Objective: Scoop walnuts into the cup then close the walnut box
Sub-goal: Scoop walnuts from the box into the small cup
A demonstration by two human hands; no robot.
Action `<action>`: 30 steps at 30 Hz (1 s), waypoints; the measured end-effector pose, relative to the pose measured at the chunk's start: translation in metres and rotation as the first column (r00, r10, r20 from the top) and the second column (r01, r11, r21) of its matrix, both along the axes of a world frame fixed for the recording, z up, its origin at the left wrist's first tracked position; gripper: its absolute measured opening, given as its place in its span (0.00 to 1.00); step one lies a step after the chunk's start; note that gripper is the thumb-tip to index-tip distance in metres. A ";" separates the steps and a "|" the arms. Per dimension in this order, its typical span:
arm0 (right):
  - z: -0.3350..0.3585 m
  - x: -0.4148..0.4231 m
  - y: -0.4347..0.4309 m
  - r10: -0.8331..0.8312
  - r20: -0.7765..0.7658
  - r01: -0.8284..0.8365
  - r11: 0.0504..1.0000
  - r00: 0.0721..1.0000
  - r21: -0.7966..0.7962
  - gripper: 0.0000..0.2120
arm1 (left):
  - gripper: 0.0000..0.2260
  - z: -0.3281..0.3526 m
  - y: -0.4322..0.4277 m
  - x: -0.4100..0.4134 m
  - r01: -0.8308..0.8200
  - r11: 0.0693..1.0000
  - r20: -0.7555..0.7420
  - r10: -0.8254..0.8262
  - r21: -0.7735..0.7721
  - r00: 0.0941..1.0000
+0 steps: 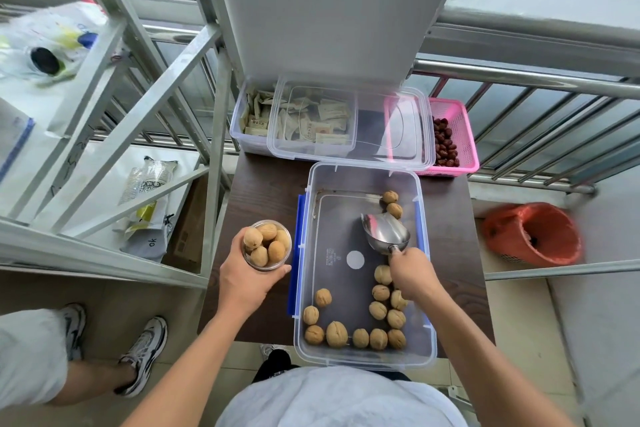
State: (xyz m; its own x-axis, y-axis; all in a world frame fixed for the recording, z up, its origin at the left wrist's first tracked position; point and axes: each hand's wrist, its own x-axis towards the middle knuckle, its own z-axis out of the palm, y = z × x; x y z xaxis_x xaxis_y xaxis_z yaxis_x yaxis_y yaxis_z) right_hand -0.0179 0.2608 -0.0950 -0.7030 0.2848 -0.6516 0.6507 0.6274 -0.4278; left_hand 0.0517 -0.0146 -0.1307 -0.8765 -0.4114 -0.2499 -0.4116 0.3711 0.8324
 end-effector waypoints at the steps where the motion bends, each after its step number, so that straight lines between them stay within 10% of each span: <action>1: -0.002 0.000 -0.003 -0.118 0.021 0.120 0.987 0.993 -0.103 0.13 | 0.40 0.000 0.000 0.000 -0.003 1.000 0.001 0.003 0.005 1.000; 7: 0.000 0.023 -0.022 -0.565 0.350 0.665 0.623 0.747 -0.413 0.12 | 0.40 -0.001 0.001 0.001 -0.001 1.000 0.001 0.001 0.016 1.000; 15: -0.038 -0.032 -0.036 -0.613 0.167 0.632 0.713 0.772 -0.305 0.13 | 0.41 -0.005 -0.004 0.000 0.018 1.000 0.011 -0.018 0.002 1.000; 30: -0.038 0.010 -0.015 -0.173 -0.151 0.151 0.977 0.973 -0.149 0.21 | 0.40 0.000 -0.004 0.001 0.020 1.000 0.019 -0.020 -0.001 1.000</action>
